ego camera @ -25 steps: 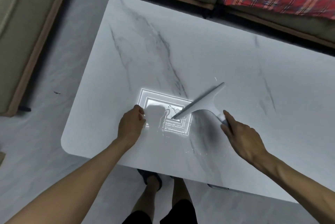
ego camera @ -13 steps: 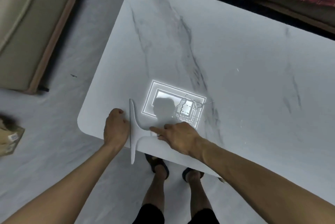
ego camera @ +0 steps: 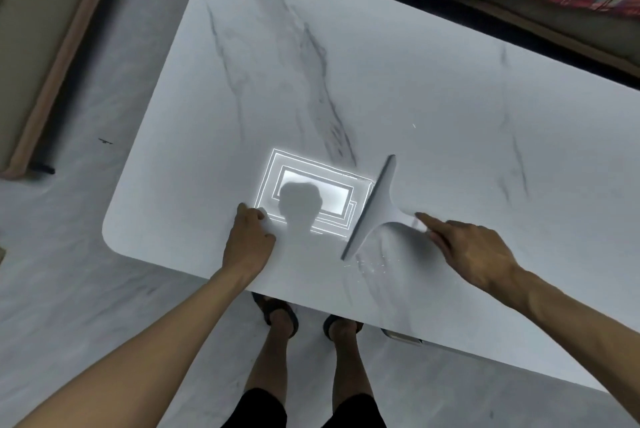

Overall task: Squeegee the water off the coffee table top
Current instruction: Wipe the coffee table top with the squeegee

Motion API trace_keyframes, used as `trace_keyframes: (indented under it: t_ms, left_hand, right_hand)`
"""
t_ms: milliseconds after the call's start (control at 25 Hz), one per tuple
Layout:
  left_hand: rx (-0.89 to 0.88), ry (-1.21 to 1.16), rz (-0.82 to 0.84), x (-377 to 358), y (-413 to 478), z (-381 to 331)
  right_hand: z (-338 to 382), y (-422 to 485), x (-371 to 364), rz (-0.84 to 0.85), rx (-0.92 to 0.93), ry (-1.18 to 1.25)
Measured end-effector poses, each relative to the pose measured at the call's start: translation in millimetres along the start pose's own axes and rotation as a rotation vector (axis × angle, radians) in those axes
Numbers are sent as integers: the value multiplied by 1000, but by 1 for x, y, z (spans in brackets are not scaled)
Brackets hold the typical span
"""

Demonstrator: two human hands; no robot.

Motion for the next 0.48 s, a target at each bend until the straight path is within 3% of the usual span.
trace_keyframes:
  t_ms: [200,360,480]
  left_hand:
    - [1,-39,-43,0,-2,6]
    - [101,-80,-107,22,-2,29]
    - [137,-48,-160,41,-3,47]
  right_hand:
    - [9,-16,13,-31,-8,38]
    - [116,5,20,-44,242,166]
    - [207,19,10,20,431,132]
Point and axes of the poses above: each hand's wrist, its own y-axis towards the middle knuckle, its own x-axis out of the back of the hand, z = x × y, the point moved 6 cm from there along y, towards the middle knuckle, and after that the axes turned 10 degrees about -y, right-handed, at the moved point
